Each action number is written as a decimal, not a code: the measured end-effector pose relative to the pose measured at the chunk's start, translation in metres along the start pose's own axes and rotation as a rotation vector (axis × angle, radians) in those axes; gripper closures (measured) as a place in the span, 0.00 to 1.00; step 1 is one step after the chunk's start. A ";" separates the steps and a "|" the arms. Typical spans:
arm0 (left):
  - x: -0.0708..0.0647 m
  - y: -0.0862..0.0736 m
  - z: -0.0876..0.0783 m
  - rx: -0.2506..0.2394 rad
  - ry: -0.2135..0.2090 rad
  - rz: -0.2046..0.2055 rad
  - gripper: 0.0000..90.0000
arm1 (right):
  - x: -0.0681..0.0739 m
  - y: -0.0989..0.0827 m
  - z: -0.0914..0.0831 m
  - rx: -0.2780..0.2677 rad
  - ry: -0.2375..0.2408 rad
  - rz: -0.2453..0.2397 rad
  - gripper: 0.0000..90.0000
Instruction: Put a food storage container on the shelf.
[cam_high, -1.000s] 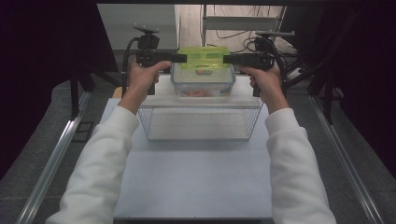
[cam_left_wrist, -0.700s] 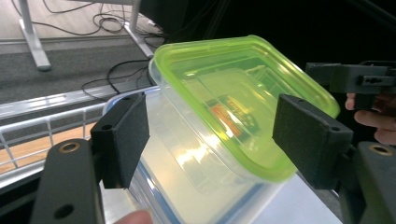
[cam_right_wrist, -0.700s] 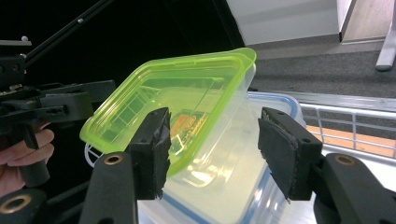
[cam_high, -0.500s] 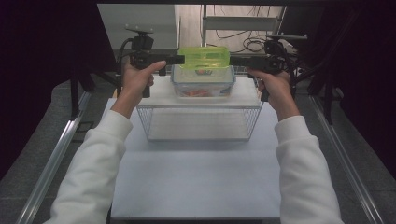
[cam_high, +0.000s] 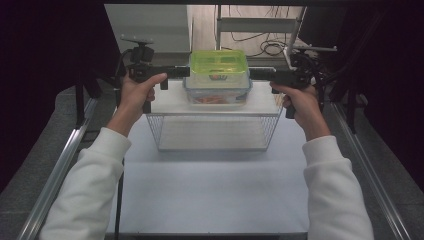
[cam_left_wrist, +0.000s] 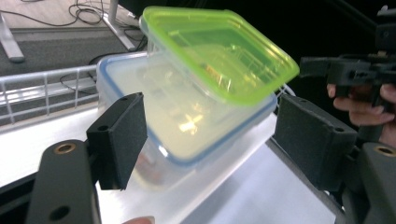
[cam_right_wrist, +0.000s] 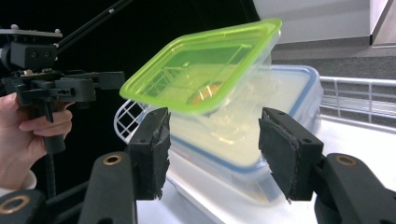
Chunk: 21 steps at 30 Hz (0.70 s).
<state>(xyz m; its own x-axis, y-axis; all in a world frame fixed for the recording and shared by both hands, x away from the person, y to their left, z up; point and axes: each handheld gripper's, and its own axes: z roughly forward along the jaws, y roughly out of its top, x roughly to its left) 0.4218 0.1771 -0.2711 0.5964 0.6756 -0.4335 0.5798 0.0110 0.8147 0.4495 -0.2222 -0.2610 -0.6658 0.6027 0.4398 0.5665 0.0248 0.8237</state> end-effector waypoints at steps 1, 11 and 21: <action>0.001 -0.002 -0.003 0.009 0.000 0.005 0.27 | -0.001 -0.001 -0.002 0.001 0.000 -0.005 0.48; 0.000 -0.032 -0.027 0.098 -0.026 0.060 0.28 | -0.001 -0.027 -0.019 0.081 0.018 -0.062 0.46; -0.008 -0.085 -0.043 0.168 -0.044 0.119 0.29 | 0.005 -0.064 -0.023 0.157 0.024 -0.122 0.45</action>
<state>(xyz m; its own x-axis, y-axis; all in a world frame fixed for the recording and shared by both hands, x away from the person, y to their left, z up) 0.3442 0.2024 -0.3209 0.6880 0.6315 -0.3576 0.5859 -0.1927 0.7871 0.3990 -0.2390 -0.3038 -0.7445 0.5688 0.3495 0.5481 0.2219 0.8065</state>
